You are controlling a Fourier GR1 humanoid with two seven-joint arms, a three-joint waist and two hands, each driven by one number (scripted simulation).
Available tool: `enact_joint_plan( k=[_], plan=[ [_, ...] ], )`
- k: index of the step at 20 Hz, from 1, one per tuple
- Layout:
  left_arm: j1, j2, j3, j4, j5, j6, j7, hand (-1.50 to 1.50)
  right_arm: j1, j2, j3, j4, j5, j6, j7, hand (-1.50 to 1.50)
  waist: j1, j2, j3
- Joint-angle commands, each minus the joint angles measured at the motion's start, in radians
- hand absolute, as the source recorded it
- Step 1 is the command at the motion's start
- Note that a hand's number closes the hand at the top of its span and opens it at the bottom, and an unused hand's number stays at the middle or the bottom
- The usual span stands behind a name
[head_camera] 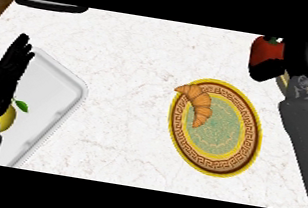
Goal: Pick the bell pepper from the plate and place it in the bowl
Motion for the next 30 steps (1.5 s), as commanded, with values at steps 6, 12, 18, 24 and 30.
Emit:
enact_joint_plan(
  k=[6,12,18,24,30],
  plan=[
    [0.018,-0.009,0.007,-0.04,0.004,-0.018,0.018,0.0,-0.007,-0.112,-0.208,-0.085,-0.039,0.038,0.006,1.5,0.015,0.007,0.001],
    [0.014,-0.01,0.012,0.019,-0.015,-0.039,-0.048,0.0,-0.018,-0.116,-0.325,0.138,-0.123,-0.055,-0.189,1.5,0.021,0.012,0.001],
    [0.01,-0.049,-0.014,-0.039,-0.047,0.005,0.007,0.0,-0.013,-0.151,-0.396,0.421,-0.135,-0.194,-0.443,1.5,0.03,0.014,0.001],
    [-0.072,-0.044,-0.011,0.014,-0.046,-0.011,0.018,0.0,-0.136,-0.239,-0.469,0.742,-0.156,-0.232,-0.635,1.5,0.037,0.019,0.002],
    [-0.049,-0.06,-0.029,0.009,-0.055,-0.016,-0.024,0.0,-0.144,-0.29,-0.4,0.955,-0.026,-0.192,-0.521,1.5,0.065,0.031,0.002]
  ],
)
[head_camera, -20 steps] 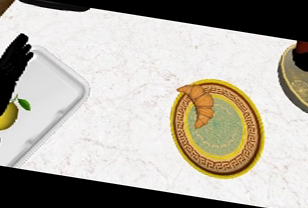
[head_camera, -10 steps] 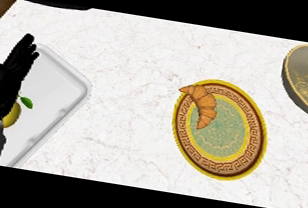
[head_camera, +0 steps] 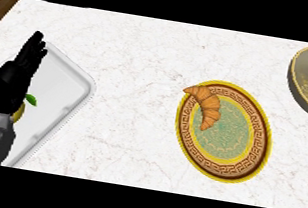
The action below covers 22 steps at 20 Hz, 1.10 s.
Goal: Pick the bell pepper from the plate and place it in the bowl
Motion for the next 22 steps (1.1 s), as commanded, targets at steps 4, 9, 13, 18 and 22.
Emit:
enact_joint_plan(
  k=[4,9,13,18,22],
  plan=[
    [-0.033,0.005,0.014,-0.003,0.016,-0.008,0.022,0.0,-0.039,-0.077,-0.058,0.256,-0.021,0.094,-0.026,-1.5,0.012,0.005,0.002],
    [0.005,-0.004,-0.001,0.012,-0.004,-0.01,-0.01,0.0,-0.046,-0.108,-0.112,0.305,-0.084,0.169,-0.199,-1.5,0.014,0.007,0.004],
    [0.001,0.021,0.028,-0.015,0.02,-0.02,0.016,0.0,-0.015,-0.083,-0.297,0.286,-0.277,0.136,-0.307,-1.5,-0.005,-0.001,0.006],
    [0.027,0.01,0.021,-0.001,0.009,-0.019,-0.02,0.0,-0.04,-0.115,-0.486,0.289,-0.466,0.167,-0.356,-1.5,-0.013,-0.002,0.004],
    [-0.016,0.026,0.034,-0.019,0.018,-0.018,0.043,0.0,0.062,-0.237,-0.549,0.334,-0.532,0.327,-0.406,-1.5,-0.023,-0.003,0.004]
  ],
)
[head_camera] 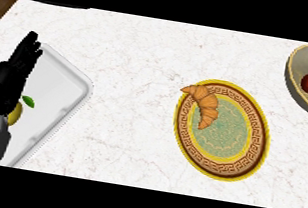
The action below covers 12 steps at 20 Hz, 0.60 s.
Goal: Pick the bell pepper from the plate and place it in the bowl
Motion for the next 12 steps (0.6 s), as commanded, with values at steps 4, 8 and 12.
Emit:
enact_joint_plan(
  k=[4,8,12],
  plan=[
    [0.039,-0.021,-0.025,-0.049,-0.027,0.016,0.02,0.0,0.142,-0.15,-0.091,0.056,-0.102,0.2,-0.048,-1.5,-0.001,-0.004,-0.001],
    [0.002,-0.006,0.008,0.009,-0.003,-0.001,-0.006,0.0,0.254,-0.189,-0.129,0.074,-0.148,0.309,-0.125,-1.5,-0.008,-0.002,0.0],
    [0.017,-0.015,0.014,-0.026,0.017,-0.002,0.009,0.0,0.302,-0.25,-0.161,0.107,-0.189,0.468,-0.106,-1.5,-0.001,-0.002,0.002]
  ],
)
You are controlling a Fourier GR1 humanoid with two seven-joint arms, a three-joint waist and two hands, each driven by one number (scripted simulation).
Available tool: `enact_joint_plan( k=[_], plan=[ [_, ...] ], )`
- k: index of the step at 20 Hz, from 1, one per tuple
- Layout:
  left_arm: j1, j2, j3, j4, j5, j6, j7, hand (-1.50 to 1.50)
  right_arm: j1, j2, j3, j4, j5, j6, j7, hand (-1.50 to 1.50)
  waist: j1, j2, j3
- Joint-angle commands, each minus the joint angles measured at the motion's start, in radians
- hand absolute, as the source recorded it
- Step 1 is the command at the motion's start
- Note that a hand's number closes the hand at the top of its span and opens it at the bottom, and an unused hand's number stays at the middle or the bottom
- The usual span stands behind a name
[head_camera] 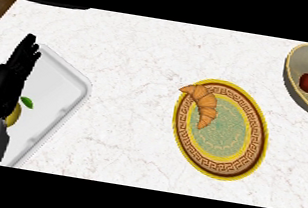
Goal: Pick the bell pepper from the plate and place it in the bowl
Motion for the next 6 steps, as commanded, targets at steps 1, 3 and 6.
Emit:
enact_joint_plan(
  k=[1,3,6],
  plan=[
    [0.007,0.015,0.02,0.005,0.011,-0.013,-0.007,0.0,0.107,-0.067,-0.047,0.017,-0.059,0.185,-0.059,-1.5,-0.011,-0.003,0.0],
    [0.013,0.002,-0.006,0.015,-0.021,-0.002,-0.015,0.0,0.075,-0.052,-0.043,0.001,-0.064,0.148,-0.038,-1.5,0.003,-0.002,0.0],
    [-0.002,0.013,0.006,-0.022,0.005,-0.017,0.027,0.0,0.084,-0.091,-0.052,-0.001,-0.083,0.206,-0.024,-1.5,0.006,-0.002,0.0]
  ],
)
